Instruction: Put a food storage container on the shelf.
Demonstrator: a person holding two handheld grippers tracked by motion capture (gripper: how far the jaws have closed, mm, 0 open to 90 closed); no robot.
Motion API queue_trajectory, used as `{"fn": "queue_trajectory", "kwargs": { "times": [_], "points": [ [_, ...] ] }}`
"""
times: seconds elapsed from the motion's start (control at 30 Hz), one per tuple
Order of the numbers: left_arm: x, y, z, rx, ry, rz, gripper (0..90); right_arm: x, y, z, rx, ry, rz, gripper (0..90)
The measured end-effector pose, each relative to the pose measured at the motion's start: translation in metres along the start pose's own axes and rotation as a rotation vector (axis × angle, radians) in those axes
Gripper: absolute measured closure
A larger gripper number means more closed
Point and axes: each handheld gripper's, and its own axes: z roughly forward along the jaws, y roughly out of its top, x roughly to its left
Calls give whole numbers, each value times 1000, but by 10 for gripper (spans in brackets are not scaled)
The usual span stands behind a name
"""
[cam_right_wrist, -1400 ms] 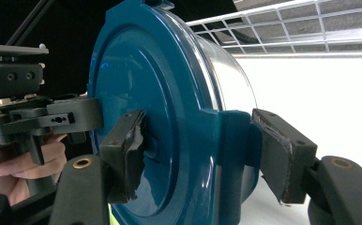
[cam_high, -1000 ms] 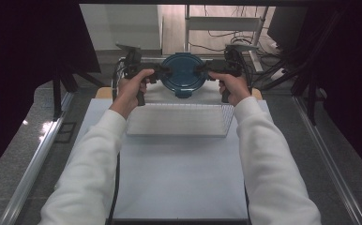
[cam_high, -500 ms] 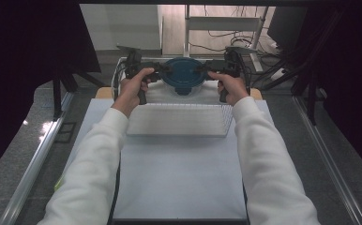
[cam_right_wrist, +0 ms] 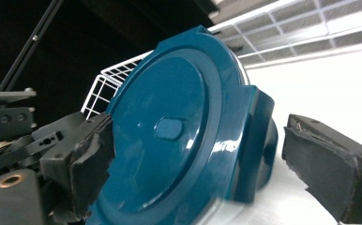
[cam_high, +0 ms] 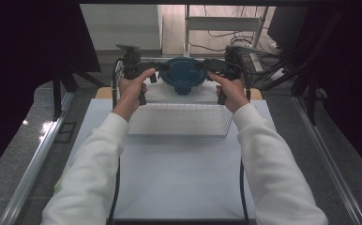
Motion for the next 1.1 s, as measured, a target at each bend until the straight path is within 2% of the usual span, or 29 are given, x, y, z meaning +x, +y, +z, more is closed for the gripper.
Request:
{"fn": "queue_trajectory", "kwargs": {
  "times": [0.1,0.17,0.3,0.4,0.47,0.5,0.53,0.63,0.7,0.8,0.97,1.1],
  "points": [
    [-15,-9,-13,-9,5,61,153,5,-7,-11,-5,4,-41,88],
    [-23,-15,-19,-7,10,108,153,10,-14,-21,-20,-7,-93,88],
    [-38,-34,-35,-9,-41,168,162,16,-31,-37,-14,-7,-210,99],
    [-47,-55,-44,14,-83,206,167,20,-48,-50,-4,-8,-305,124],
    [-52,-73,-51,34,-87,258,177,18,-62,-58,-1,-14,-361,129],
    [-53,-79,-54,37,-88,270,182,16,-72,-62,2,-14,-386,137],
    [-53,-90,-58,44,-92,289,183,15,-77,-64,4,-15,-402,141],
    [-50,-111,-68,47,-102,312,198,8,-100,-75,7,-8,-451,154],
    [-46,-131,-76,52,-93,331,204,5,-112,-82,3,-8,-473,164],
    [-41,-149,-81,68,-78,354,208,0,-131,-92,-21,-20,-525,179],
    [-27,-181,-91,87,-85,328,221,-10,-162,-104,-16,-10,-554,209],
    [-18,-206,-96,114,-52,341,229,-18,-186,-107,14,-5,-569,234]
  ]
}}
